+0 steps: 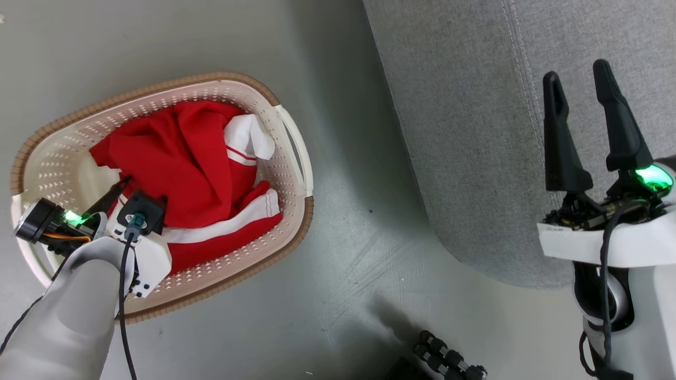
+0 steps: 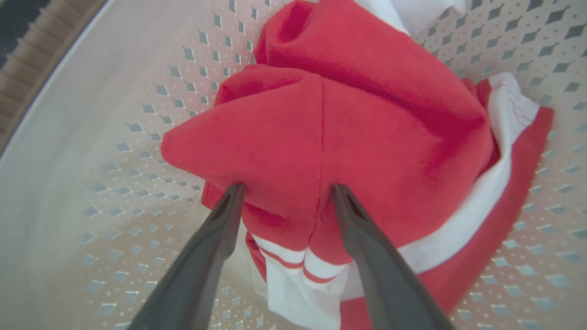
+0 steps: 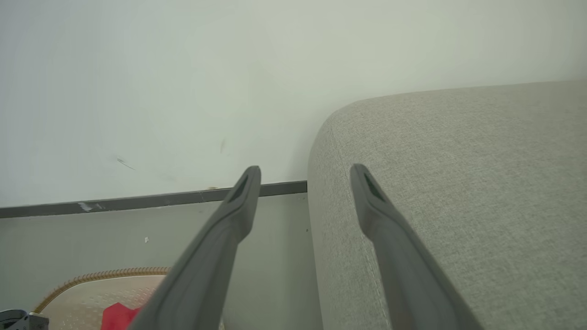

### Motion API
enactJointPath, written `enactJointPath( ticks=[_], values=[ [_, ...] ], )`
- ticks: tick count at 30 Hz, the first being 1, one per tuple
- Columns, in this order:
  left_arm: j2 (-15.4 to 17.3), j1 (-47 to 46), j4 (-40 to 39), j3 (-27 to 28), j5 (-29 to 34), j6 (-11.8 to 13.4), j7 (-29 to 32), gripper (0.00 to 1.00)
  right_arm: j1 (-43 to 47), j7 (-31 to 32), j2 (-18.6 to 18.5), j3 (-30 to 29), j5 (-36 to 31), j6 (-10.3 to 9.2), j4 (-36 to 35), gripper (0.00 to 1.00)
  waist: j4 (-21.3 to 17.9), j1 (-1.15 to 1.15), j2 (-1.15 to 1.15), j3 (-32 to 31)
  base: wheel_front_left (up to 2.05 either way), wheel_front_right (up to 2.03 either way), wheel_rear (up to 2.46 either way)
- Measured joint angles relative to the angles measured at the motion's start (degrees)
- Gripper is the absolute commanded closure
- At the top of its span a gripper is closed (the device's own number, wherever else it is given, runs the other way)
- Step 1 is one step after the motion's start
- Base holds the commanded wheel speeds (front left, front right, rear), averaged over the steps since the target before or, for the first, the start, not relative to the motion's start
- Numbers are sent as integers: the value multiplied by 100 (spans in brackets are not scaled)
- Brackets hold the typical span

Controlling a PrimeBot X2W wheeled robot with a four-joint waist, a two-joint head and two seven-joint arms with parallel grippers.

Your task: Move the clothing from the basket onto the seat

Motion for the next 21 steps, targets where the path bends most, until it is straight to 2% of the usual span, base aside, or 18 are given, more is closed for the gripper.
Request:
enactJointPath(
  ticks=[9,10,12,13,21],
  values=[
    [5,-171,152,0,0,-8,70,0,-310,0,0,93,132,0,7,0,-211,0,0,241,0,0,0],
    [3,-177,164,-1,0,-8,75,35,-310,-1,0,93,141,0,18,0,-232,0,0,262,0,0,0],
    [4,-210,191,-8,0,-9,76,90,-311,-1,0,93,148,0,32,0,-273,0,0,299,0,0,0],
    [12,-240,199,-13,0,-26,75,100,-316,-1,0,97,168,0,43,0,-293,0,0,314,0,0,0],
    [-55,-272,115,-87,38,-58,-70,100,-547,-1,0,43,187,0,151,0,-317,0,0,270,0,0,0]
  ],
)
